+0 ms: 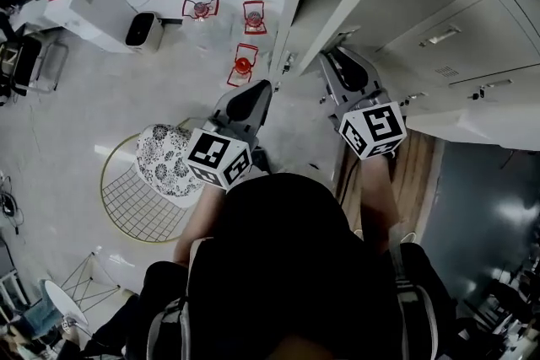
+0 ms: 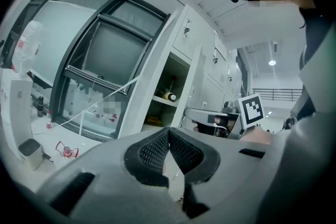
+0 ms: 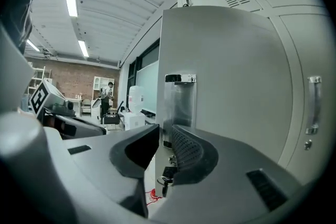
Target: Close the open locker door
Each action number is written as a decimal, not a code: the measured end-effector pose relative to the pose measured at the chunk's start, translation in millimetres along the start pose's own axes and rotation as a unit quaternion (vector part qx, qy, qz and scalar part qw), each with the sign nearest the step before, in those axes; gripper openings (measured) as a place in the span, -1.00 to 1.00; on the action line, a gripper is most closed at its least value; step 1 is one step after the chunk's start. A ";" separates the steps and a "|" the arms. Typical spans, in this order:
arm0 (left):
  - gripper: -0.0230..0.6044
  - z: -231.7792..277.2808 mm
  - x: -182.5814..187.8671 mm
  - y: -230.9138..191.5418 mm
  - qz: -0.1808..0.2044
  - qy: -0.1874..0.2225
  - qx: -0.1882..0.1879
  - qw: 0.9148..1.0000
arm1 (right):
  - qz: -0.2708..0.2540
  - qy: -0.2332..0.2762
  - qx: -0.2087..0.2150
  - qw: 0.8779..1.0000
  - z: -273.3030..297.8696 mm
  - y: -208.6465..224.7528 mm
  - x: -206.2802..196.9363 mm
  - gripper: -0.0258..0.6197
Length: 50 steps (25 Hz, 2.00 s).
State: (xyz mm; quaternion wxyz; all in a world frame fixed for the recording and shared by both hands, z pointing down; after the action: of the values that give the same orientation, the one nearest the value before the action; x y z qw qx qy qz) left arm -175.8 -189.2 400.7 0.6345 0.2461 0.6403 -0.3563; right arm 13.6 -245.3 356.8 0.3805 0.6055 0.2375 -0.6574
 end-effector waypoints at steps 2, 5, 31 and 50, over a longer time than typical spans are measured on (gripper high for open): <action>-0.87 -0.3 1.3 -6.2 0.000 0.001 -0.004 1.000 | 0.006 0.003 -0.009 1.000 8.9 2.1 1.2 -0.71; -0.87 0.5 3.8 -13.4 -0.001 0.002 -0.010 1.000 | 0.016 0.005 -0.023 1.000 22.6 6.1 3.3 -0.75; -0.87 7.0 11.6 -24.9 0.007 0.007 -0.017 1.000 | 0.041 0.013 -0.094 0.995 97.6 42.0 16.4 -0.82; -0.87 -13.1 11.0 -26.3 0.010 0.004 -0.012 1.000 | 0.032 0.008 -0.135 0.990 115.9 53.0 21.3 -0.83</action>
State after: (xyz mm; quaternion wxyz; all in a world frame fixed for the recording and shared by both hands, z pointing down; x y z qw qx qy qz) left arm -205.1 -197.0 392.9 0.6378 0.2465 0.6447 -0.3417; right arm -15.5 -371.1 361.7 0.4780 0.5611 0.3077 -0.6017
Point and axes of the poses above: the fingertips, and each gripper's own axes: z forward along the fingers, y to its right, x out of its top, the point moved 7 cm from there along -z, backward along the fingers, and after that the axes turned 11 degrees about z, right-handed, at the moved point
